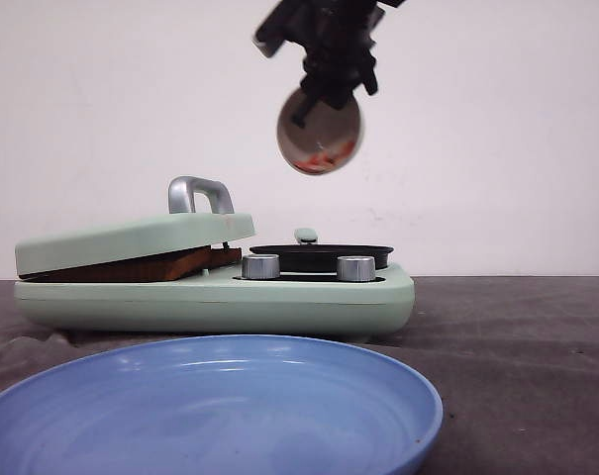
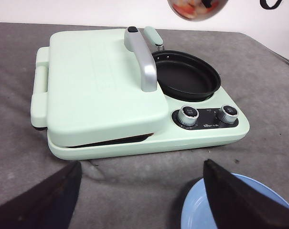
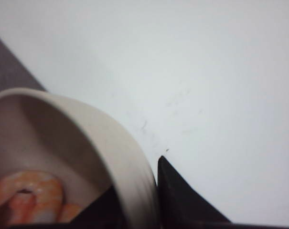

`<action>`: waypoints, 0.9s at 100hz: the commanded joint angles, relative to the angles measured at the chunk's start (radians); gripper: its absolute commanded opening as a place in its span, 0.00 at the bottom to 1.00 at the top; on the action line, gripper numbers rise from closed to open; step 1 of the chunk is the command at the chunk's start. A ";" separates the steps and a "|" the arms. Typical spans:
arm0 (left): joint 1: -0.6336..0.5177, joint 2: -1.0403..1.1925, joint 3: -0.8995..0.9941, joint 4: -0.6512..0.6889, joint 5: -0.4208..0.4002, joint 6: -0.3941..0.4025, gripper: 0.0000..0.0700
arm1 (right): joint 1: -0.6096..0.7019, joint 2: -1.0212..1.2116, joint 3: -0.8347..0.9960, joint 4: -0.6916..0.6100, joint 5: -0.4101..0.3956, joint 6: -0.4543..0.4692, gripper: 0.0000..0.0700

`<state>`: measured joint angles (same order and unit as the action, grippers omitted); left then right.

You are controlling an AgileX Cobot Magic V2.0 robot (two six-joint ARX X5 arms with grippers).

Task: Make breakfast with bread and shrimp
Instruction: 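Tilt the bowl with the right gripper to pour shrimp into the pan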

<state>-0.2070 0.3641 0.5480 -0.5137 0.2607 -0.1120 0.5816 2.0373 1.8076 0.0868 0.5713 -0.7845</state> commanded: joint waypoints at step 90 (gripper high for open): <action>-0.002 0.000 0.002 0.012 -0.001 0.021 0.62 | 0.040 -0.025 0.025 0.051 0.165 -0.084 0.01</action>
<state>-0.2070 0.3641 0.5480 -0.5133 0.2607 -0.0959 0.6151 2.0216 1.8076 0.1429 0.7330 -0.9005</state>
